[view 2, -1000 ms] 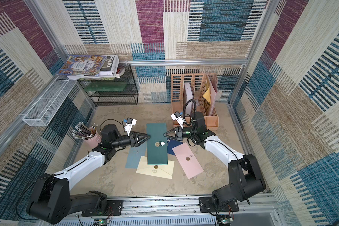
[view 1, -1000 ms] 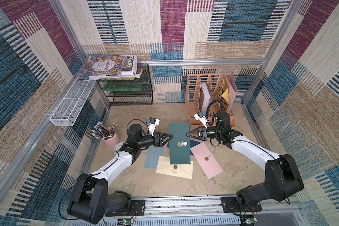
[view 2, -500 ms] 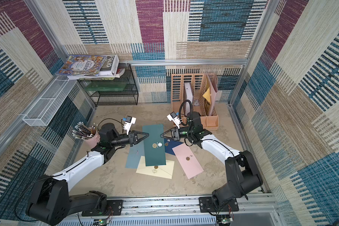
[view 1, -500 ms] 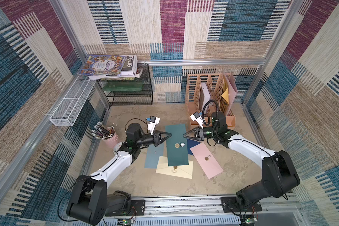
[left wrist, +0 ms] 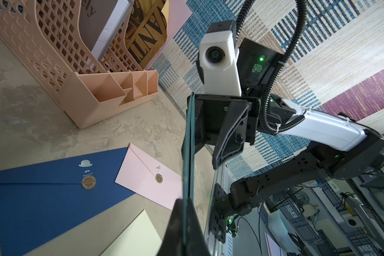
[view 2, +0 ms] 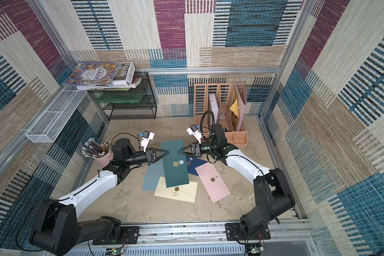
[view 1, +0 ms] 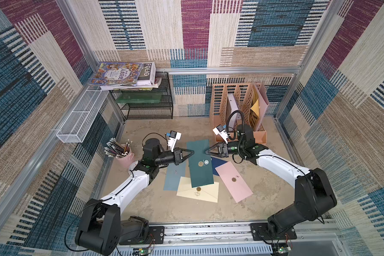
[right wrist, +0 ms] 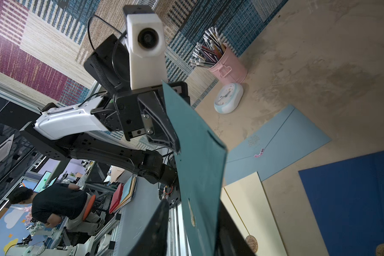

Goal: Open the envelope
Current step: Pick up the envelope from the center of the board, then open the envelope flap on the envelope.

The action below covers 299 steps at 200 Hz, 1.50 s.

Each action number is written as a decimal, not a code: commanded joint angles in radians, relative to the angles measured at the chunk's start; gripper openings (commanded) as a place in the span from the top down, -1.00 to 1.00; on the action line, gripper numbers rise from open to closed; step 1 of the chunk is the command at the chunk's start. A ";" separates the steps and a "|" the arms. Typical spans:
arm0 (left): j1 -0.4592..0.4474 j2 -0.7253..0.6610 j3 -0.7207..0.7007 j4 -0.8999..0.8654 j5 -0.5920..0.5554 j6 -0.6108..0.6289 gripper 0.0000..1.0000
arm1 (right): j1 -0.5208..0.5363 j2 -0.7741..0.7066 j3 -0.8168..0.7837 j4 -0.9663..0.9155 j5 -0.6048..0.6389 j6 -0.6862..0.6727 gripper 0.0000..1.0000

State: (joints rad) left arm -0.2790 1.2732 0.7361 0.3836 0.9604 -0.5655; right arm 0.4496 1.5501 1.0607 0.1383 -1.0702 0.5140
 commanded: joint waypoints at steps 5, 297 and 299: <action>0.002 -0.022 0.004 -0.043 -0.056 0.015 1.00 | 0.001 -0.001 0.015 -0.063 0.078 -0.056 0.00; -0.379 -0.207 0.084 -0.520 -1.239 0.139 1.00 | 0.422 0.104 0.293 -0.371 1.185 0.075 -0.25; -0.380 -0.206 0.083 -0.519 -1.241 0.138 1.00 | 0.423 0.106 0.294 -0.371 1.184 0.074 -0.25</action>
State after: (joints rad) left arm -0.6529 1.0618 0.8116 -0.1436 -0.2363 -0.4198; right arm 0.8646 1.6493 1.3449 -0.2359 0.1265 0.5739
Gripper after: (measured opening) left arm 0.057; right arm 0.626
